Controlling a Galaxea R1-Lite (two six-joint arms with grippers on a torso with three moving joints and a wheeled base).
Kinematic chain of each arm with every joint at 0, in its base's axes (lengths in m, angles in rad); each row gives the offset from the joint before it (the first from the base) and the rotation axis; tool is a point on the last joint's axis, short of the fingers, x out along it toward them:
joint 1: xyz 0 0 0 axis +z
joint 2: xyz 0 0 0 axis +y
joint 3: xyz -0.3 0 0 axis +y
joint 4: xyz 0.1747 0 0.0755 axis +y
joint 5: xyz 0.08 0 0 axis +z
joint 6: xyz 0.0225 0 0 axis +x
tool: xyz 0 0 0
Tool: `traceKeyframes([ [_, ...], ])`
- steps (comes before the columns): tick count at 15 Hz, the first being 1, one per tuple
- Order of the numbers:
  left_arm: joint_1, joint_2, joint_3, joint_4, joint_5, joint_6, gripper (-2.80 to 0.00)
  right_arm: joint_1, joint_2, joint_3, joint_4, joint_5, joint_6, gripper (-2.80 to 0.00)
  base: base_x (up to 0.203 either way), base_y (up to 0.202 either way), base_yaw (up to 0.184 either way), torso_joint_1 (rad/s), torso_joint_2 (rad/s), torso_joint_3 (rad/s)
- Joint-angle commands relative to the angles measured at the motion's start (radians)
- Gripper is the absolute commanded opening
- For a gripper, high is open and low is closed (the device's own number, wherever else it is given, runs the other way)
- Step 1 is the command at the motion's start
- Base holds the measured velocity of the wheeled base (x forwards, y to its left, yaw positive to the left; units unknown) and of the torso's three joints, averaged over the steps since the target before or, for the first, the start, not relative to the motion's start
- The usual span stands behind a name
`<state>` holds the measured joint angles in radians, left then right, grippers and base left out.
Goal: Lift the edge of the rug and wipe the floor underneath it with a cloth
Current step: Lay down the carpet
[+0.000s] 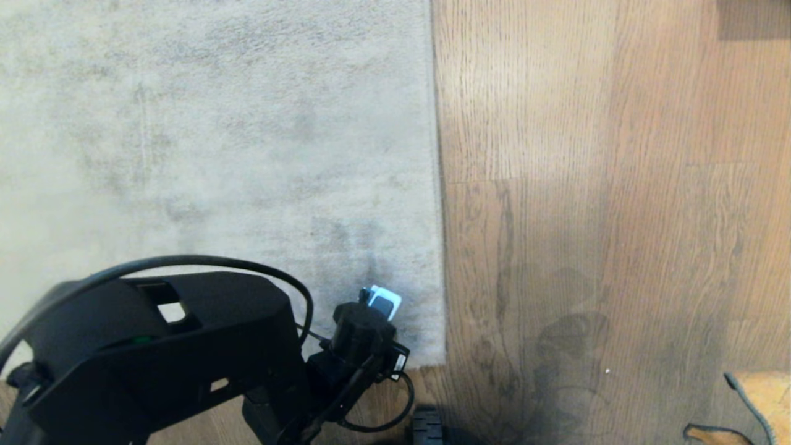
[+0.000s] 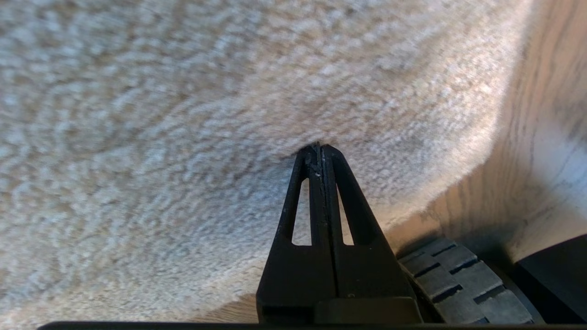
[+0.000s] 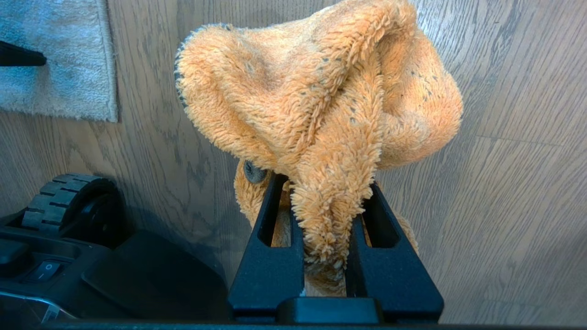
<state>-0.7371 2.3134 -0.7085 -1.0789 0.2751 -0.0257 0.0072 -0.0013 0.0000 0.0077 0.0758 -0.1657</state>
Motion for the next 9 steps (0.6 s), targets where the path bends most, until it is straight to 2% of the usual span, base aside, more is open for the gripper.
traceKeyframes([
  [1, -0.013, -0.001, 0.008, -0.004, 0.001, -0.004, -2.8, 0.0, 0.001, 0.0, 0.0, 0.001, -0.001, -2.8, 0.0, 0.0, 0.0, 0.0, 0.0, 0.0],
  [4, -0.045, -0.063, 0.043, 0.017, 0.0, -0.019, -2.8, 0.0, 0.001, 0.0, 0.0, 0.001, -0.001, -2.8, 0.0, 0.0, 0.0, 0.0, 0.0, 0.0],
  [9, -0.107, -0.185, 0.145, 0.15, 0.0, -0.082, -2.8, 0.0, 0.001, 0.0, 0.0, 0.001, -0.001, -2.8, 0.0, 0.0, 0.0, 0.0, 0.0, 0.0],
])
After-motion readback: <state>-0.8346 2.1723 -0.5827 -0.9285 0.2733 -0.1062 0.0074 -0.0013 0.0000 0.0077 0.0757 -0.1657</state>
